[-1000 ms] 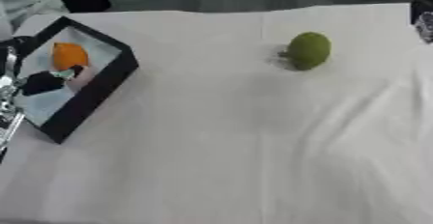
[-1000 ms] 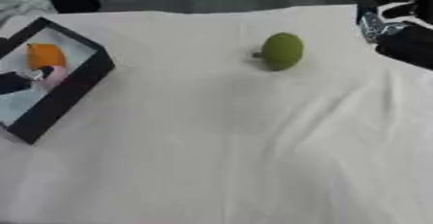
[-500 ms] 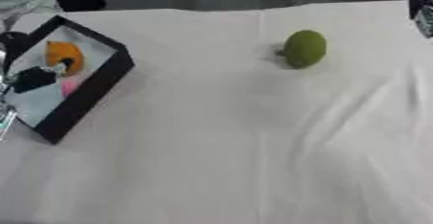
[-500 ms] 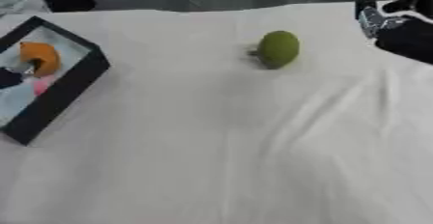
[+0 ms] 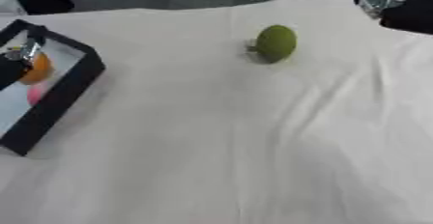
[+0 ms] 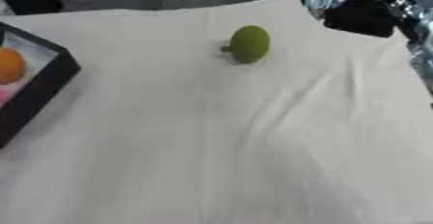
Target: Pick up the objects with one hand, pass them to the other hand, and then place them into the box on the other side of the table.
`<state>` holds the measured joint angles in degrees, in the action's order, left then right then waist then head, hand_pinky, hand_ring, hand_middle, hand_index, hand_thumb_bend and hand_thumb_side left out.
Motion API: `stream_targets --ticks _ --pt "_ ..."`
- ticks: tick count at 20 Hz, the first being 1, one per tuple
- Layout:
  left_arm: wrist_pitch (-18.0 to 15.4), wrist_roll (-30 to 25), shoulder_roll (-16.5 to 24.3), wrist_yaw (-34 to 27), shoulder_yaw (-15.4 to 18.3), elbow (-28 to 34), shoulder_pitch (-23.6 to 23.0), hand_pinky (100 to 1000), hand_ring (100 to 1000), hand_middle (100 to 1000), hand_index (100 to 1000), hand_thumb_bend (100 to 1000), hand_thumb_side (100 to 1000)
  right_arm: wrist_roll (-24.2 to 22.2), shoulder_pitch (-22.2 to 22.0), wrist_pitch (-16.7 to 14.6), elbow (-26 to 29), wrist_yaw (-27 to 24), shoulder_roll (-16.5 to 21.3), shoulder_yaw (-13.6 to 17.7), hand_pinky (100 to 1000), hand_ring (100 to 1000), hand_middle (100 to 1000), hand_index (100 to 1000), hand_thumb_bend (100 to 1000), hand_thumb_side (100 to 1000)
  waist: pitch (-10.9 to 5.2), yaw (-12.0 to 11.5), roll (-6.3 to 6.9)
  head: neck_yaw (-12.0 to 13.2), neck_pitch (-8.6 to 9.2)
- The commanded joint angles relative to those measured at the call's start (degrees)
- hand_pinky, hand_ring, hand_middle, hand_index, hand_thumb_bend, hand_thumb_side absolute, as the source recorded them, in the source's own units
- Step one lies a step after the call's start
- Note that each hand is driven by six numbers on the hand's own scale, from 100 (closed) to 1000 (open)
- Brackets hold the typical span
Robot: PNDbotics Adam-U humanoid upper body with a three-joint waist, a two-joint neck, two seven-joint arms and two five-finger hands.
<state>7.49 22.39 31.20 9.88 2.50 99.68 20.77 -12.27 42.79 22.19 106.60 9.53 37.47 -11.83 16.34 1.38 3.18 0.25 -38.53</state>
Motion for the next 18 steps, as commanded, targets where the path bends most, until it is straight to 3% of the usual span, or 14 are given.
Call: stream_targets --ticks 1,6,11,18 --pt "-2.09 -0.34 -0.62 -1.44 -1.08 3.83 -0.18 712 833 738 797 489 449 -4.77 3.1 -1.55 -3.08 3.68 0.11 -1.65 828 863 816 828 319 331 -1.01 0.04 -0.57 -0.9 -0.31" --pt "-2.57 -1.99 -1.92 -2.17 -2.84 4.97 -0.38 712 834 736 796 489 462 -11.91 6.9 -6.19 -8.1 7.06 1.29 -4.54 839 876 838 836 355 330 -1.17 -0.08 -0.82 -1.41 -1.0" --pt "-2.64 -2.17 -2.46 -2.39 -3.29 4.9 0.1 709 831 732 794 485 463 -18.56 13.79 -11.86 -18.07 9.7 0.15 -5.77 848 883 847 839 376 316 -1.25 -0.5 -1.24 -3.02 -1.04" --pt "-2.88 -1.3 -3.18 -2.52 -3.16 5.21 0.82 706 828 727 789 481 465 -21.4 18.41 -17.05 -28.63 12.8 -1.94 -5.23 854 887 852 843 394 300 -0.55 -1.45 -2.1 -4.36 0.4"
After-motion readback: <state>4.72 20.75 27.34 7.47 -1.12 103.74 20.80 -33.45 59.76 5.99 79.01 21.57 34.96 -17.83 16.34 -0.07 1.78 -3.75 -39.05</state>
